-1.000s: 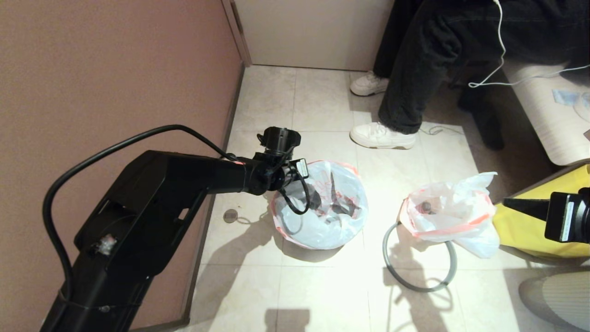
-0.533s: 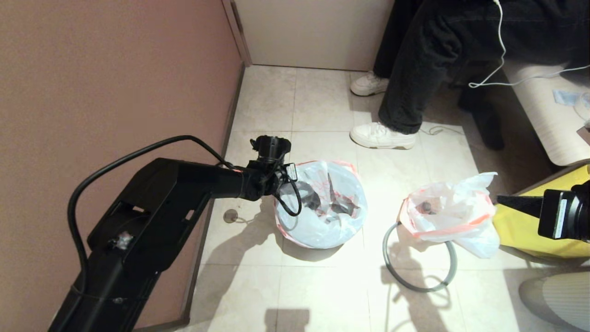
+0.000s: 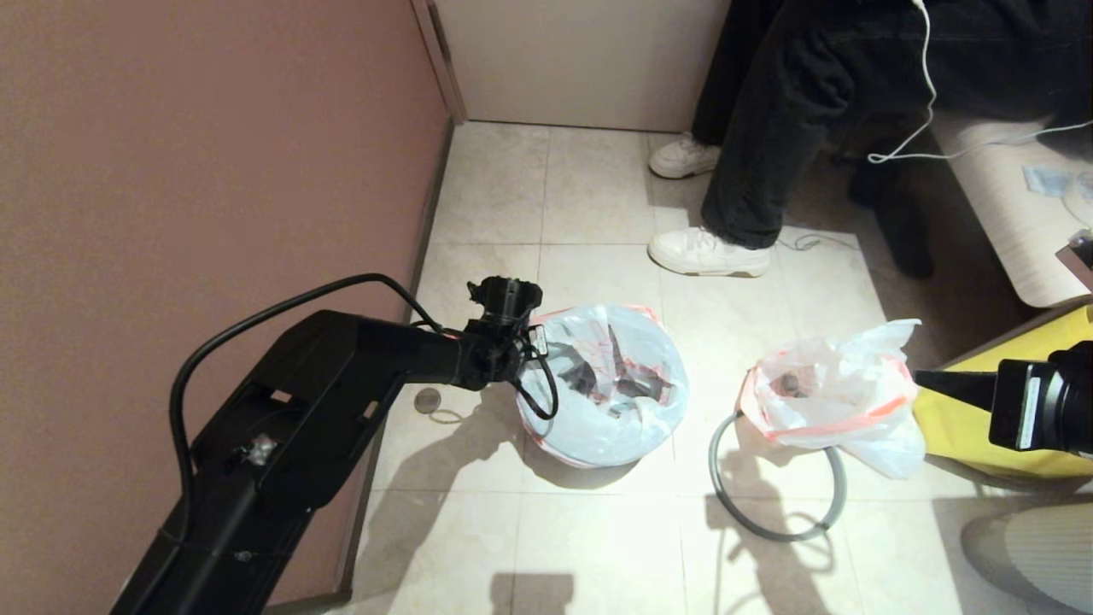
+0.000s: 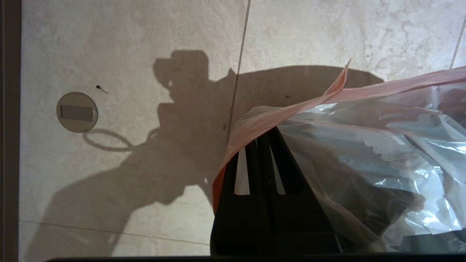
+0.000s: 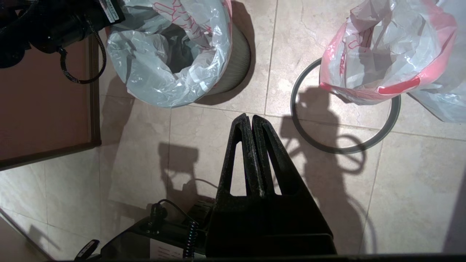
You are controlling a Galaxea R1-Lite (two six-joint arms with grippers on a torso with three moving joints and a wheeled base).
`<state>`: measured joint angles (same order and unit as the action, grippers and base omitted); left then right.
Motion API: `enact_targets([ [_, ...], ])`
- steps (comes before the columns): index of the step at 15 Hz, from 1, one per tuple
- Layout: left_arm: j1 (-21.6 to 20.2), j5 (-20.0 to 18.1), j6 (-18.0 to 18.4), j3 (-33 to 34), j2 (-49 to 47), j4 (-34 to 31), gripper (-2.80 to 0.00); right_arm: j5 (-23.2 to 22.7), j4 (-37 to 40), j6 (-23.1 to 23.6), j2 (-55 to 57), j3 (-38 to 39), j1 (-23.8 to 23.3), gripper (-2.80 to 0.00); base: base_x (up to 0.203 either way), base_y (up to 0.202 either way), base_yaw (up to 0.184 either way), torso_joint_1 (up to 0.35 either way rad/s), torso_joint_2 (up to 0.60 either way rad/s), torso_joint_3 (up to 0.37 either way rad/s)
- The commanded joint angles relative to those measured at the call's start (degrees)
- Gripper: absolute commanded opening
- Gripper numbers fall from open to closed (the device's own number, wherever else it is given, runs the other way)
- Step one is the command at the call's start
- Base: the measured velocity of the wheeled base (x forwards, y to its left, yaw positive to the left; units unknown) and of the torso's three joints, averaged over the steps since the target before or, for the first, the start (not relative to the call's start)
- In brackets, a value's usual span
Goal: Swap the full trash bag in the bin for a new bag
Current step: Put the new garbage bag on the trash can, then place the trash can ring on the trash can
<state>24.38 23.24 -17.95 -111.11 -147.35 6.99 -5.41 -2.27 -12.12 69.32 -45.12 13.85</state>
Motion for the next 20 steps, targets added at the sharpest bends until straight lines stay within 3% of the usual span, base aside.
enact_targets([
  [1,0.0,0.2,-0.5,0.5,0.3,-0.5,-2.8,0.0,-0.1,0.0,-0.3,-0.1,0.1,-2.8,0.0,0.0,0.0,0.0,0.0,0.0],
  [4,0.5,0.2,-1.8,2.4,7.2,-2.9,-2.8,-0.3,0.3,-1.6,-1.4,-0.4,0.0,-2.8,0.0,0.0,0.0,0.0,0.0,0.0],
  [6,1.7,0.2,-2.9,4.7,12.7,-5.7,-2.8,-1.2,0.4,-9.9,-2.7,-0.6,0.0,-2.8,0.0,0.0,0.0,0.0,0.0,0.0],
  [9,4.0,-0.1,-6.1,9.1,20.4,-13.2,-2.8,-1.4,2.6,-15.1,-6.8,-0.1,-0.1,-2.8,0.0,0.0,0.0,0.0,0.0,0.0],
  [12,5.4,-0.2,-8.6,14.3,24.9,-21.4,-2.8,-1.5,8.1,-25.9,-9.8,1.1,-1.5,-2.8,0.0,0.0,0.0,0.0,0.0,0.0],
  [14,6.8,-0.2,-9.7,19.2,28.5,-24.5,-2.8,-1.2,10.3,-25.6,-11.3,4.4,-2.0,-2.8,0.0,0.0,0.0,0.0,0.0,0.0],
  [20,10.5,1.6,-9.9,36.4,43.1,-26.4,-2.8,7.6,13.8,-20.3,-20.1,19.9,-8.3,-2.8,0.0,0.0,0.0,0.0,0.0,0.0],
])
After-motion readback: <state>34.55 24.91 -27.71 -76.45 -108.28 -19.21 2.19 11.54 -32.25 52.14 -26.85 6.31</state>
